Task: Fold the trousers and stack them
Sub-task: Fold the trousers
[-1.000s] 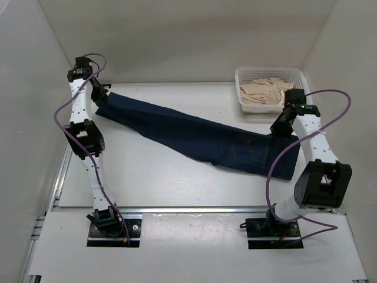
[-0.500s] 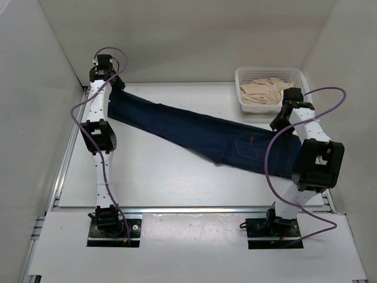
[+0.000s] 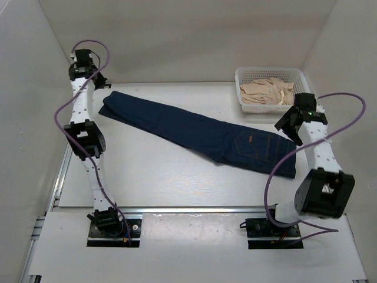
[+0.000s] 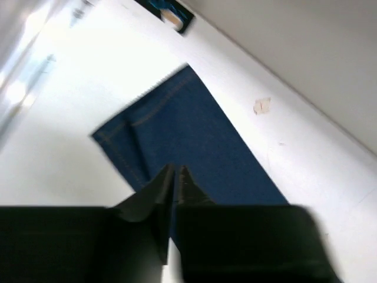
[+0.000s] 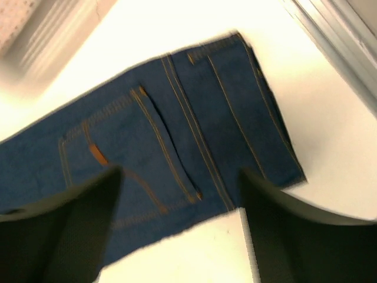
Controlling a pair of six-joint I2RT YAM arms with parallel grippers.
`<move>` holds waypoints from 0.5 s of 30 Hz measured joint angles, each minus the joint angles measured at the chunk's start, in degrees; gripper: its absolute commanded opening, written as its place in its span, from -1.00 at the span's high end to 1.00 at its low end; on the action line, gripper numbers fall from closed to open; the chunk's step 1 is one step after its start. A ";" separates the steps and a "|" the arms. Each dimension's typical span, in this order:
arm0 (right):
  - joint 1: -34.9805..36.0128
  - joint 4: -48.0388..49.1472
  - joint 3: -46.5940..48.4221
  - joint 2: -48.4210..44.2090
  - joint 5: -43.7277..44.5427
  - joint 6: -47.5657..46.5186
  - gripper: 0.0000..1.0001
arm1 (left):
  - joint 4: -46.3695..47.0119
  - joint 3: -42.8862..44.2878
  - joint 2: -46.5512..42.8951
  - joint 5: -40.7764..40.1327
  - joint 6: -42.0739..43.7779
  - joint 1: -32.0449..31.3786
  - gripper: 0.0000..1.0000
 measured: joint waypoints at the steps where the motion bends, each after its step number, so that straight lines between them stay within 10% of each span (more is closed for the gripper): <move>1: -0.22 -0.63 -1.62 -2.54 -0.24 0.07 -0.21 | 0.02 -1.42 -2.19 0.04 0.76 1.01 0.80; 5: -3.72 -1.62 -11.96 -10.36 -5.44 1.68 -0.28 | 0.50 -8.28 -10.58 0.15 2.21 4.57 0.75; 6: -5.25 -1.57 -15.15 -11.28 -7.32 2.01 -0.44 | 0.59 -9.81 -11.91 0.31 2.56 5.27 0.31; 9: -9.20 -1.55 -22.95 -11.26 -13.68 3.04 -0.85 | -0.48 -11.50 -12.00 2.12 3.48 6.60 0.00; 13: -10.16 -1.40 -27.15 -10.99 -20.39 4.09 -0.89 | -2.45 -11.47 -5.84 7.06 3.52 7.52 0.58; 15: -10.16 -0.31 -27.17 -10.69 -22.36 4.20 -0.92 | -2.97 -11.74 -1.62 9.07 3.67 7.69 0.56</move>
